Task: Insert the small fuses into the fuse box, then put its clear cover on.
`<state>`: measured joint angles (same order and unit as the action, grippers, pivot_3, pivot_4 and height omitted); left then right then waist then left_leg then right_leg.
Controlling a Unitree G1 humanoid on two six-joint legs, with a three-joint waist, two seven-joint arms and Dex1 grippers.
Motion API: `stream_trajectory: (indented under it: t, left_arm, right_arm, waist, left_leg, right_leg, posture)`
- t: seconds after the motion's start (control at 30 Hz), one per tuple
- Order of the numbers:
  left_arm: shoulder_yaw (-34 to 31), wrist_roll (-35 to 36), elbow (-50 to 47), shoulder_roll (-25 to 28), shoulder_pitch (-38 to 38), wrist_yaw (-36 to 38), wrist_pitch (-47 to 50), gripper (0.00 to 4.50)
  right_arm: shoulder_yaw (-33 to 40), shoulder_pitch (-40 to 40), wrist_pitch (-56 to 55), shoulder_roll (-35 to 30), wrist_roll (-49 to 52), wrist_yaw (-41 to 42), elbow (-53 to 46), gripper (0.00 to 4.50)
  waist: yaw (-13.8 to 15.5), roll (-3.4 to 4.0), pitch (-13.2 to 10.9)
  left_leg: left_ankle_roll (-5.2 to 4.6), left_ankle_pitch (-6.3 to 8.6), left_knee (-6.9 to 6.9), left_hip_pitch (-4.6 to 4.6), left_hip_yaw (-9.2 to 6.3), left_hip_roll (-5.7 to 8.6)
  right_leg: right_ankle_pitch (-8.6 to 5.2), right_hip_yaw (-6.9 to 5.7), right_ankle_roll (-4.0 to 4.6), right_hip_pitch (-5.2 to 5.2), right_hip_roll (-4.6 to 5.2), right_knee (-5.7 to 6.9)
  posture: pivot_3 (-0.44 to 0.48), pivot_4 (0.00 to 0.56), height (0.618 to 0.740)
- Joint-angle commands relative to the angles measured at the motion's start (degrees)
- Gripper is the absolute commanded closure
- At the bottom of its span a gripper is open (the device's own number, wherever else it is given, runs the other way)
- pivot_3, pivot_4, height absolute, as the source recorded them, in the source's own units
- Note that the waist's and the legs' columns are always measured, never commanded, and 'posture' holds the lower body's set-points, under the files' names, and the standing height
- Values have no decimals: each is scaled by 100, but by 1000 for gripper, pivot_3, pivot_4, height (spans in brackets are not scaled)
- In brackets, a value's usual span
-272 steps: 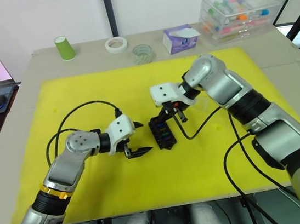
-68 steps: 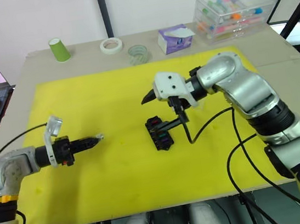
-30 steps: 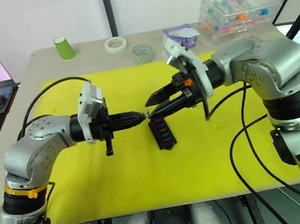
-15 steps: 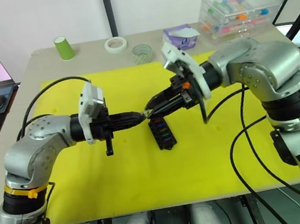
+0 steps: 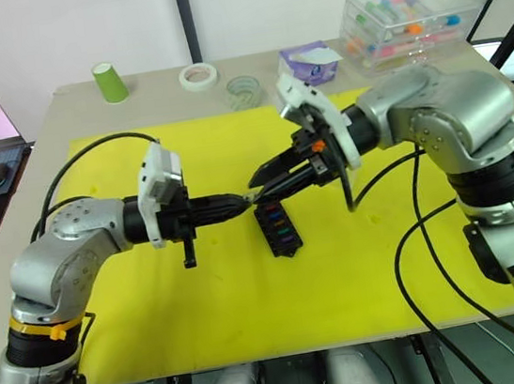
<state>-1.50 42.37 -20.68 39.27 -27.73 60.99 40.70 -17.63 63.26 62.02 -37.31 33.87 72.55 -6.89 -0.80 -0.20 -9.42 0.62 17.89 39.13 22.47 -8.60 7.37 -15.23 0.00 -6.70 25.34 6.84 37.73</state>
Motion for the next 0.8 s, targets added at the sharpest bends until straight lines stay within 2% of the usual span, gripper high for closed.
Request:
stream_trajectory:
  t: [0.03,0.57,0.67,0.73,0.8]
  left_arm:
    - [-74,-1,-91,59,-46,-2,-118,4500]
    - [-84,-45,-67,68,-24,18,-154,4500]
    - [-84,-48,-76,71,-22,16,-148,4500]
    - [-79,-57,-65,75,-22,25,-152,4500]
    - [-73,-72,-53,81,-22,38,-163,4500]
  right_arm:
    - [26,123,-113,-85,-37,55,-53,3052]
    - [-57,98,-278,-108,-168,135,-45,3052]
    - [-44,101,-276,-108,-161,146,-55,3624]
    - [-35,108,-290,-95,-157,139,-45,4295]
    - [-35,118,-302,-85,-156,136,-33,4473]
  waist:
    - [0,0,0]
    - [1,0,0]
    - [0,0,0]
    - [0,0,0]
    - [1,0,0]
  left_leg:
    - [0,0,0,0,0,0]
    - [0,0,0,0,0,0]
    - [0,0,0,0,0,0]
    - [0,0,-1,0,0,0]
    - [0,0,0,0,0,0]
  right_leg:
    - [0,0,0,0,0,0]
    - [0,0,0,0,0,0]
    - [0,0,0,0,0,0]
    - [0,0,0,0,0,-1]
    - [0,0,0,0,0,-1]
  posture:
    - [0,150,740]
    - [0,150,740]
    - [0,150,740]
    - [0,150,740]
    - [0,150,740]
